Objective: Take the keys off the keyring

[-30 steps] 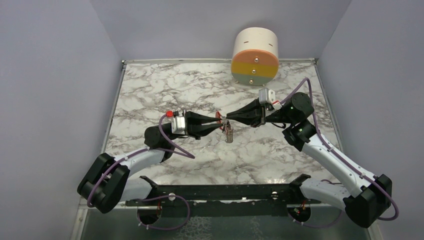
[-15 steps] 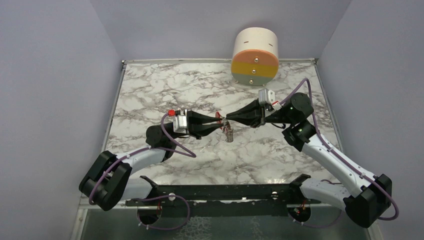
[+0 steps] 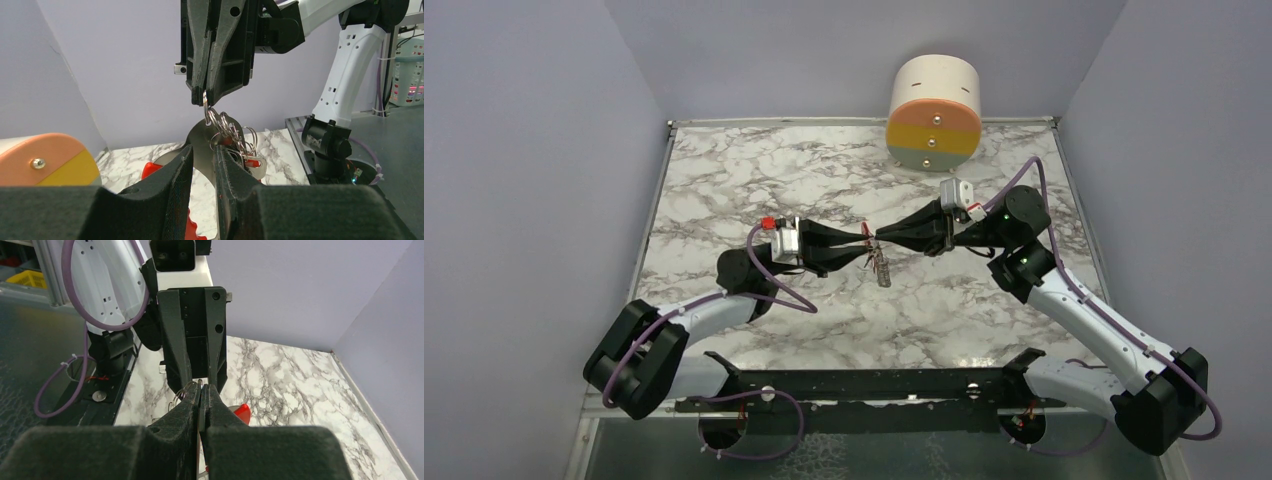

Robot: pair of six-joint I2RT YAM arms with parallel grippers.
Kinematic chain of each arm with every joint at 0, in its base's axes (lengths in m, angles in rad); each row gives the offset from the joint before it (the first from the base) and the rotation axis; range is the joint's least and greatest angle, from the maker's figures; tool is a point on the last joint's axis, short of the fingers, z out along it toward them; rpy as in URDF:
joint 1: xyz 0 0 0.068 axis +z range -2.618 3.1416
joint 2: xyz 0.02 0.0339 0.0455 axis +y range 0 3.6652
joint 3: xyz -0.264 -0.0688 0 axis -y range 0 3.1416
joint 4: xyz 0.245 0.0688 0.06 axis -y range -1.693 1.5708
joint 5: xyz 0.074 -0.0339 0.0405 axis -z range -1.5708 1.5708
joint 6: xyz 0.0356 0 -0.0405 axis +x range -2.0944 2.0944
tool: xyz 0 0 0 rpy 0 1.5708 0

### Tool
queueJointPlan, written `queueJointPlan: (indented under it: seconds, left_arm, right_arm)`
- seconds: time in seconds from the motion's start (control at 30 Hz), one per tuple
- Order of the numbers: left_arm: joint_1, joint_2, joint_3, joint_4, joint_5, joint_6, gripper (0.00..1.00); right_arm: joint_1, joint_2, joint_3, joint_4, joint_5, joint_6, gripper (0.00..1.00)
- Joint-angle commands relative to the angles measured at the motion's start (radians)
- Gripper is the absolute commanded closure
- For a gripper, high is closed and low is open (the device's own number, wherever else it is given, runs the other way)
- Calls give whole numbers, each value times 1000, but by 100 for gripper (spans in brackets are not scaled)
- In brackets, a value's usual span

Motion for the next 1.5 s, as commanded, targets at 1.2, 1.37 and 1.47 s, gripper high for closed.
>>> queueJointPlan:
  seconds: [1.2,1.37,1.47]
  left_arm:
    - [-18,-38,8,223,75,-13,72]
    - [-18,-57,1,223,70,-10,73]
    - [-18,-63,-2,222,64,-2,73]
  right_arm:
    - [26,-15,-8,22,3,-19,98]
    - [27,-12,-8,22,2,-19,98]
    - [29,-10,-7,19,1,-19,98]
